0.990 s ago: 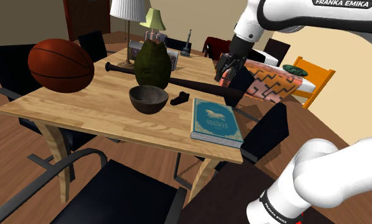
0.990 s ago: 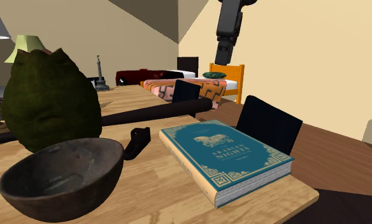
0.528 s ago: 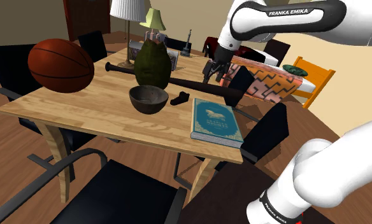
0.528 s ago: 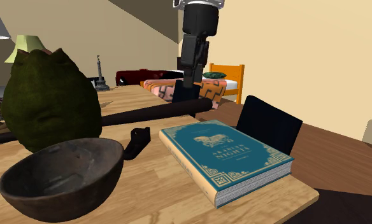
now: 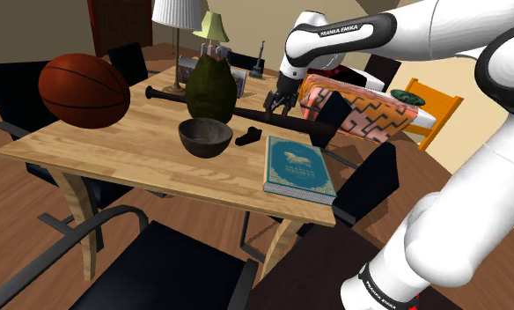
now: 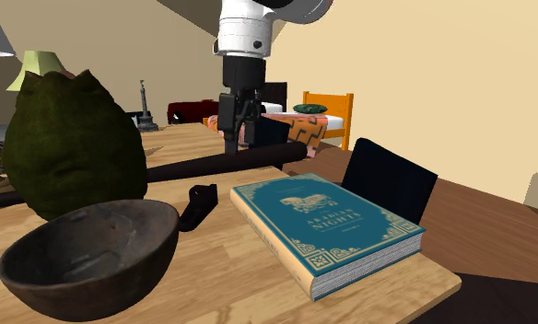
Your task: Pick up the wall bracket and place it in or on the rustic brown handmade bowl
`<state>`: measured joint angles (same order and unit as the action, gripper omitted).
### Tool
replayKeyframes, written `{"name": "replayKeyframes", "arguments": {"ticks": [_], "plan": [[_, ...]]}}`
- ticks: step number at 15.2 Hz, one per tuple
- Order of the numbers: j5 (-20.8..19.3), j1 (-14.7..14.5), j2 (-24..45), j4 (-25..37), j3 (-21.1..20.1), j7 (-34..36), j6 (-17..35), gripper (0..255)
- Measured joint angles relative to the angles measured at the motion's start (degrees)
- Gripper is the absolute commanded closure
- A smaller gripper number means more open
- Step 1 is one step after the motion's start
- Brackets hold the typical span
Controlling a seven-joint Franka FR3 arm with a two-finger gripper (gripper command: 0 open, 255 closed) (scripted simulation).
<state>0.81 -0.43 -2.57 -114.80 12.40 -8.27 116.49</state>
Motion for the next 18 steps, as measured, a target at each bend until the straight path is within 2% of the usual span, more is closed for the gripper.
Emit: {"name": "replayKeyframes", "arguments": {"ticks": [3,9,18], "plan": [[1.78,0.55,6.25,3.7,0.59,-2.2,1.52,0],[5.62,2.56,20.26,15.6,0.69,-6.07,1.61,0],[6.77,3.01,24.14,14.65,0.3,-7.02,6.13,0]]}}
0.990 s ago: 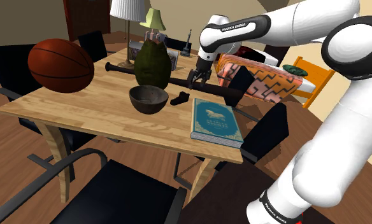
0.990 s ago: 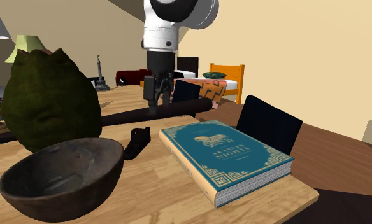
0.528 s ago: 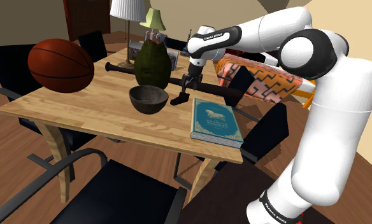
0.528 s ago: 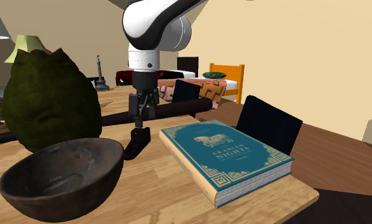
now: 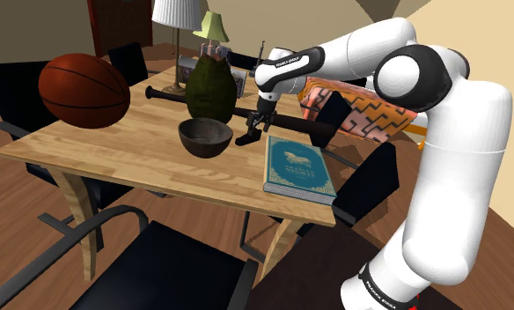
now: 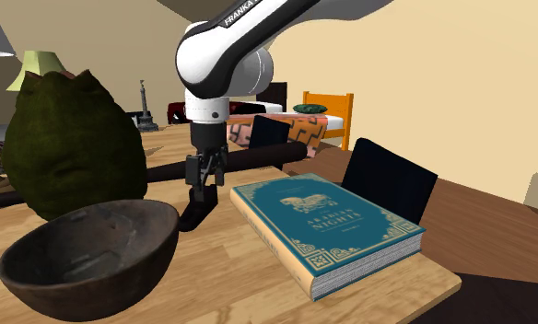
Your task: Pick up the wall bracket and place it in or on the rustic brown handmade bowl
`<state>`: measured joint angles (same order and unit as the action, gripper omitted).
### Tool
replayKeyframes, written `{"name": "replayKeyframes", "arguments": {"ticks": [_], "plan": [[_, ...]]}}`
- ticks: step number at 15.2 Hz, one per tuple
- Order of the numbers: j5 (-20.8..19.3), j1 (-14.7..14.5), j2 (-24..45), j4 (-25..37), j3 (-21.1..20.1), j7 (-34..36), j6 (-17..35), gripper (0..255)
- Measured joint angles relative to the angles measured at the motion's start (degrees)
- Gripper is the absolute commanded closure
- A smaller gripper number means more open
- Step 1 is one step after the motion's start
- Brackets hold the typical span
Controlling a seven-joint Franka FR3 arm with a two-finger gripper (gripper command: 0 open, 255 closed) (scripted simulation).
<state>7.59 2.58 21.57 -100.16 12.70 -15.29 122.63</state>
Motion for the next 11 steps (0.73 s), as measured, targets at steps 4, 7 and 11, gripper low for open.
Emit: {"name": "replayKeyframes", "arguments": {"ticks": [4,7,11], "plan": [[0.04,0.01,0.14,-0.01,-0.02,-0.02,0.17,0],[0.05,0.01,0.14,-0.01,-0.02,-0.02,0.18,255],[0.05,0.01,0.15,-0.02,-0.02,-0.02,0.18,255]]}}
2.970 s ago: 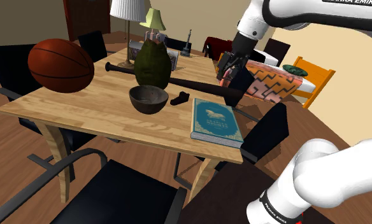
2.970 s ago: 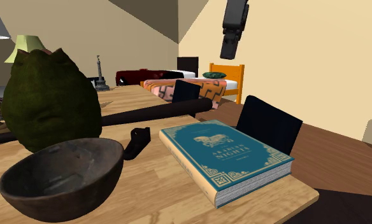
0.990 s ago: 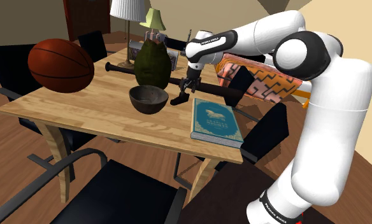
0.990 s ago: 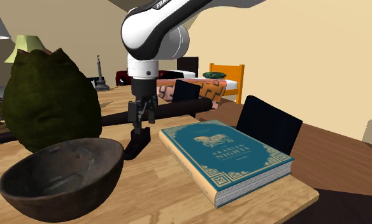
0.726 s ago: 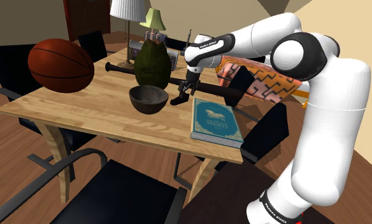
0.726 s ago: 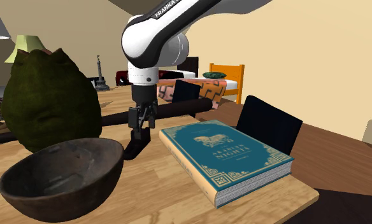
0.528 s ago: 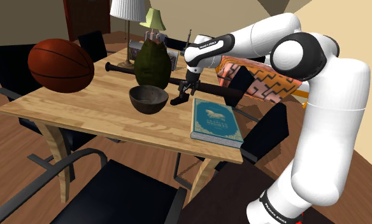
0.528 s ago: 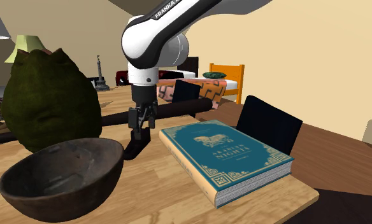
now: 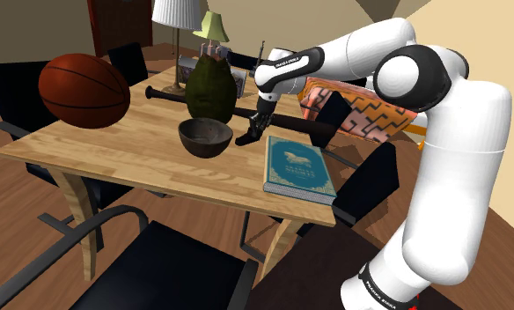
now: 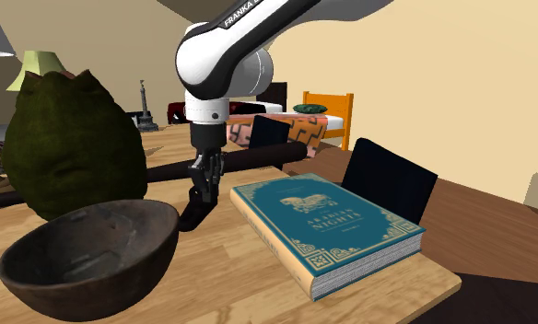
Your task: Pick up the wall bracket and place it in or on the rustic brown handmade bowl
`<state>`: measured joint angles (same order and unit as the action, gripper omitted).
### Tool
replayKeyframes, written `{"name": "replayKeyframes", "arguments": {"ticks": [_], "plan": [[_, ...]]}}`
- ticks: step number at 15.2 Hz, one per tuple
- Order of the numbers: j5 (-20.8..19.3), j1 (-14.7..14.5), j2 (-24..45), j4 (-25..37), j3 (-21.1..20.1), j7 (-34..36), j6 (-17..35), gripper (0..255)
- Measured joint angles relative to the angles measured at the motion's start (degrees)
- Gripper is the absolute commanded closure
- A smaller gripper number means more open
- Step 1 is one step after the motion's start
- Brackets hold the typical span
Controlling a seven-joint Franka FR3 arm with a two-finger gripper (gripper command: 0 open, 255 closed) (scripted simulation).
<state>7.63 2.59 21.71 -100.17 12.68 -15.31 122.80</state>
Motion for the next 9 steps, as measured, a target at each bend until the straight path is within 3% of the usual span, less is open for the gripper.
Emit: {"name": "replayKeyframes", "arguments": {"ticks": [9], "plan": [[-0.33,-0.12,-0.91,1.14,0.11,0.34,-2.0,255]]}}
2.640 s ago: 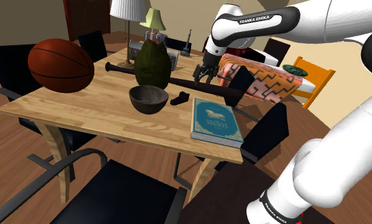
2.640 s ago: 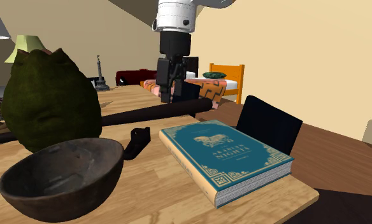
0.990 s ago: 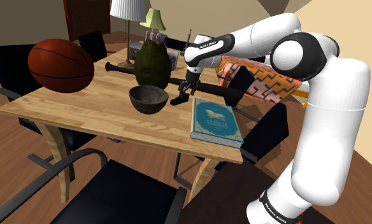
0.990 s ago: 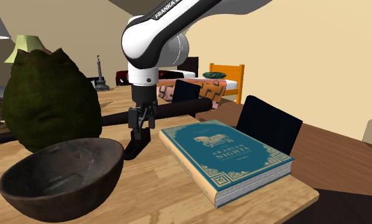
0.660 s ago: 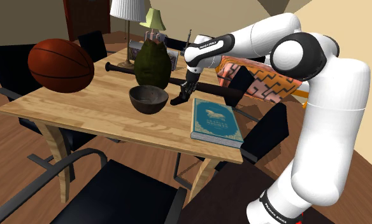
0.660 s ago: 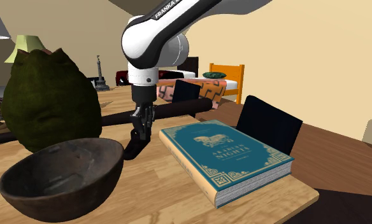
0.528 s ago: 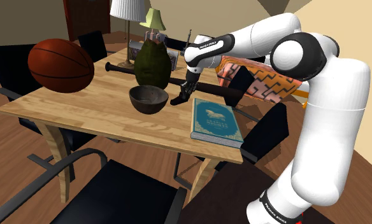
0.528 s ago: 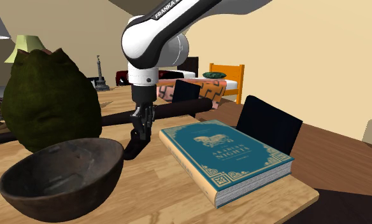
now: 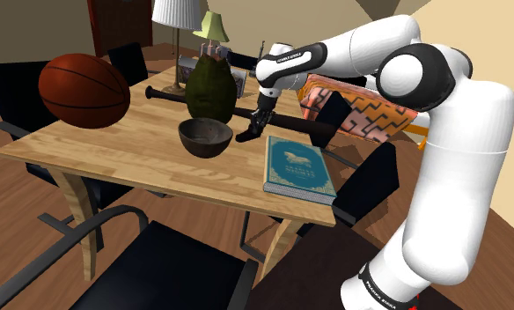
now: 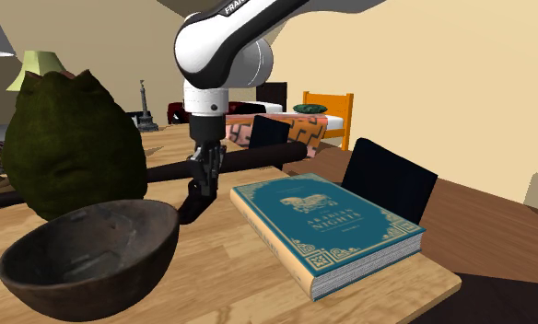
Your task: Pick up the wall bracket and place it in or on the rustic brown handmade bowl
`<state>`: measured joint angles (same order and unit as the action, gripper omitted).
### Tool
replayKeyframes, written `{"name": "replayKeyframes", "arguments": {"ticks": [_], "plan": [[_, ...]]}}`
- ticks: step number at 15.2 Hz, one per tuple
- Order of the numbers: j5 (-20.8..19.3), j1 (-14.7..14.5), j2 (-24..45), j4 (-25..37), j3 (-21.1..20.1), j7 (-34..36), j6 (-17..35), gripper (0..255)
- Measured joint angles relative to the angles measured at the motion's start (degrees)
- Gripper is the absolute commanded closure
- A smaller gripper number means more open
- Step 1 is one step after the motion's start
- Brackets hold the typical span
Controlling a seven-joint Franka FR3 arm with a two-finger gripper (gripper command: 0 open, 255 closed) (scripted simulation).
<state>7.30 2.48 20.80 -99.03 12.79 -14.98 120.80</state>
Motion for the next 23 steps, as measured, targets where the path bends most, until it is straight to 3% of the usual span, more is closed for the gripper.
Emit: {"name": "replayKeyframes", "arguments": {"ticks": [23], "plan": [[-1.49,0.02,-3.97,12.2,0.59,1.38,-16.02,255]]}}
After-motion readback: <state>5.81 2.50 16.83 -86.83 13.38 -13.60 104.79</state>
